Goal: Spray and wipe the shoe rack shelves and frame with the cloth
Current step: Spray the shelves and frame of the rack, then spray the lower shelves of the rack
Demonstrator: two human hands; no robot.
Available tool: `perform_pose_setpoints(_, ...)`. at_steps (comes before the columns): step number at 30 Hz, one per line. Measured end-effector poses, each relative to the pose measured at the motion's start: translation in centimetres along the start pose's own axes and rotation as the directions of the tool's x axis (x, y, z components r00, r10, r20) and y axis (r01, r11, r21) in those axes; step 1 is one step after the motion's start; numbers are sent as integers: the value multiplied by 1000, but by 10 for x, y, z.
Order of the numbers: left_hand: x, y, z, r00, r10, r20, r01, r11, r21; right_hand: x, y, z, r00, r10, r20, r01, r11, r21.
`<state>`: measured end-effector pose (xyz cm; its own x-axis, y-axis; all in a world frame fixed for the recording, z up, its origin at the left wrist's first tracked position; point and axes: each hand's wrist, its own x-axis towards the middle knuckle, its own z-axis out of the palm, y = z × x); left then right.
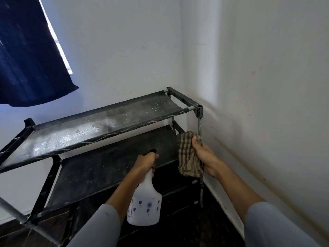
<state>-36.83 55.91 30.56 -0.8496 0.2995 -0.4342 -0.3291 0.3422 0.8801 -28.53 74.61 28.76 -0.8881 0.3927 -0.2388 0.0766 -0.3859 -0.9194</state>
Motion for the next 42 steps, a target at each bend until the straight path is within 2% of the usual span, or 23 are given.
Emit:
perform_pose_setpoints(4,-5,-13,-18,1000,20,-5,-21,997,-68,-1,9,6,1000,10,-14,-10,1000,-13)
perform_pose_setpoints(8,-24,-32,-49,994,103,27,-103,995,11,-3,24,19,998,39,-46,-40,999,-9)
perform_pose_setpoints(10,-35,-47,-69,988,157,2,-157,987,18,-4,36,27,997,50,-51,-50,999,-6)
perform_pose_setpoints(14,-55,-86,-111,976,201,-88,-208,975,-78,-14,65,52,995,100,1,-100,995,-1)
perform_pose_setpoints(17,-72,-119,-141,966,192,-171,-214,969,-122,-27,89,73,984,169,55,-165,984,-64)
perform_pose_setpoints(21,-89,-160,-169,967,185,-174,-217,958,-188,-43,115,99,964,247,95,-228,958,-171)
perform_pose_setpoints(26,-93,-205,-190,978,118,-173,-166,941,-294,-57,134,124,955,291,65,-258,916,-306)
perform_pose_setpoints(30,-83,-229,-201,974,106,-202,-167,935,-314,-52,147,129,941,330,76,-273,872,-405)
perform_pose_setpoints(34,-64,-239,-203,971,92,-221,-148,957,-251,-38,162,127,943,326,69,-259,847,-464)
perform_pose_setpoints(37,-42,-244,-202,963,23,-270,-75,980,-183,-27,173,125,945,324,41,-265,835,-483)
perform_pose_setpoints(42,-20,-248,-204,884,21,-467,-21,1000,5,-15,190,124,939,343,27,-286,821,-493)
